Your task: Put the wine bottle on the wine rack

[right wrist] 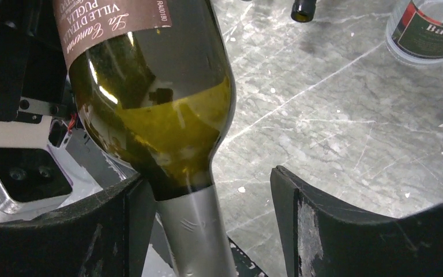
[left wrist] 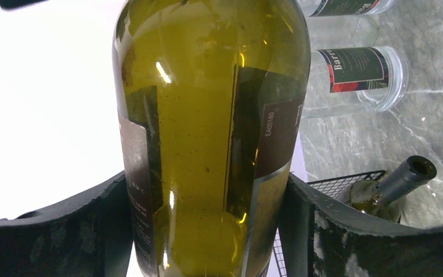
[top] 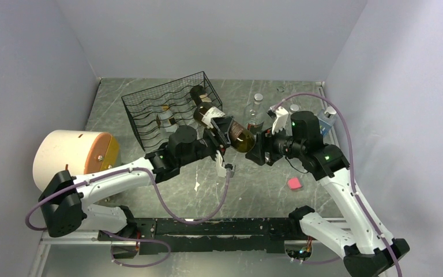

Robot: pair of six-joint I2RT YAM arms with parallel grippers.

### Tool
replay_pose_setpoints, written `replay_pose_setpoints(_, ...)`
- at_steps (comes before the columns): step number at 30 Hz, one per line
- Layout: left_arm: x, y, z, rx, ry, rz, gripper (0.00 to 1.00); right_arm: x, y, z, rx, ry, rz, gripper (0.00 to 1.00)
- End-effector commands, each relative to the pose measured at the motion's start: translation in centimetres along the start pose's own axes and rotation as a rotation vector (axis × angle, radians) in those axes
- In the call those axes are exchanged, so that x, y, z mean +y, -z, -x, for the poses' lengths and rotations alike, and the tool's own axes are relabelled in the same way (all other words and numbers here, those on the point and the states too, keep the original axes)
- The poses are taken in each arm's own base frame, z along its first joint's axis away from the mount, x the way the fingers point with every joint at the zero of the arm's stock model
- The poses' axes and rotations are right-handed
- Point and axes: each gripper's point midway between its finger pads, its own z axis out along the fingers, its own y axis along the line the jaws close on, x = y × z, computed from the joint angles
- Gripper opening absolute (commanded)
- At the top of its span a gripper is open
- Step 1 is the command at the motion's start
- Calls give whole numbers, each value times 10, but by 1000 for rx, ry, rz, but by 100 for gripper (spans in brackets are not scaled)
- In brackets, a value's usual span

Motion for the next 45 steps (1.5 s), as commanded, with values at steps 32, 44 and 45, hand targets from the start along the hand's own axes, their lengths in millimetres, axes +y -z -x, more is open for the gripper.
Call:
replay_pose_setpoints(32, 77, 2, 32, -105, 36, 199, 23, 2, -5, 9, -57, 50, 18, 0)
replay_pose_setpoints(44, 41, 0, 16, -25, 49, 172, 99, -3, 13, 40, -208, 39, -69, 0)
replay_pose_setpoints(45, 36, -1, 16, -21, 50, 163, 99, -5, 15, 43, -222, 34, -85, 0)
